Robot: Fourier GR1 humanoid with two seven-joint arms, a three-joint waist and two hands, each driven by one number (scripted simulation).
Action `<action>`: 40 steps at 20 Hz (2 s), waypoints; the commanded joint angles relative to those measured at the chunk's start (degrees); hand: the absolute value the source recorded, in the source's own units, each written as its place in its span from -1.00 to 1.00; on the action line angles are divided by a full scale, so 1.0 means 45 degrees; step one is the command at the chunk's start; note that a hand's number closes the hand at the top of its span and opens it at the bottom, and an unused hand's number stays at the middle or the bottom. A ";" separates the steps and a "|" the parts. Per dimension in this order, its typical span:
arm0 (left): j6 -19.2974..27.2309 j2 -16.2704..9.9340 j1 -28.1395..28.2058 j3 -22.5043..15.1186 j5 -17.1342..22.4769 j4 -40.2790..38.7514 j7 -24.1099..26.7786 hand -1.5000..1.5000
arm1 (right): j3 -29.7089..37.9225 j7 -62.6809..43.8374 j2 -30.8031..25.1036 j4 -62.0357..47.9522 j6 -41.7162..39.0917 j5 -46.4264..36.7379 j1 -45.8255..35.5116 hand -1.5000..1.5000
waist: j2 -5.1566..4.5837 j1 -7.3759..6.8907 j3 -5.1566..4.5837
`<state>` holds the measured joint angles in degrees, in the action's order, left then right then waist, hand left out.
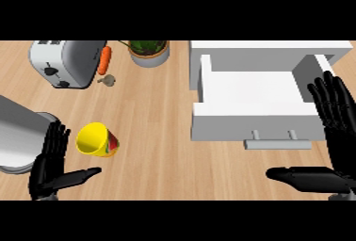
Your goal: Pick up the cup, place it into the drawer and close the drawer
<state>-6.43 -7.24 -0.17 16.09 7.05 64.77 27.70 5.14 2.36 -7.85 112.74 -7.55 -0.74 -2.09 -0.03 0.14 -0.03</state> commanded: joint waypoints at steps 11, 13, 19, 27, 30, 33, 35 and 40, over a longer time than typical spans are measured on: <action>-0.1245 -0.1566 -0.3323 0.1113 -0.0273 -0.9116 0.6232 -1.00 | 0.0105 -0.1018 0.0068 0.0392 -0.0175 0.0255 -0.0566 -1.00 | -0.0021 0.0067 -0.0010; -0.1195 -0.1984 -0.4077 0.1113 -0.0389 -0.9962 0.6204 -1.00 | -0.0444 -0.0437 0.0365 0.0464 -0.0078 -0.0466 -0.0019 -1.00 | -0.0024 0.0087 -0.0010; -0.1167 -0.2122 -0.4709 0.1069 -0.0574 -1.1384 0.7240 -1.00 | 0.0380 -0.0154 0.0027 -0.0897 -0.0381 0.0278 -0.1161 -1.00 | -0.0054 0.0107 -0.0018; -0.1297 -0.1776 -0.5323 0.1127 -0.0476 -1.2045 0.7608 -1.00 | -0.0375 -0.0433 0.0456 0.0102 -0.0153 -0.0358 -0.0396 -1.00 | -0.0096 0.0239 -0.0038; -0.2086 -0.1850 -0.5201 0.1039 -0.0442 -1.1939 0.7498 -1.00 | -0.0020 -0.0466 0.0276 -0.0289 -0.0285 -0.0068 -0.0687 -1.00 | -0.0083 0.0163 -0.0028; -0.1765 -0.1143 -0.5303 0.0979 -0.0411 -1.1695 0.7803 -1.00 | 0.0019 -0.0347 0.0270 -0.0577 -0.0204 -0.0191 -0.0947 -1.00 | -0.0076 0.0140 -0.0025; -0.2601 -0.1490 -0.5301 0.1114 -0.0266 -1.1789 0.7757 -1.00 | 0.0290 -0.0322 -0.0042 -0.0018 -0.0759 0.0413 -0.0253 -1.00 | -0.0092 0.0277 -0.0039; -0.3578 -0.1471 -0.5587 0.1029 -0.0175 -1.1555 0.7594 -1.00 | 0.0174 -0.0900 0.0033 0.0029 -0.0532 0.0322 -0.0810 -1.00 | -0.0110 0.0259 -0.0048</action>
<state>-14.91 -14.51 -24.86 20.65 5.79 12.70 56.63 5.61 -0.56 -7.31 112.85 -9.63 -0.06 -4.67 -0.39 1.09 -0.18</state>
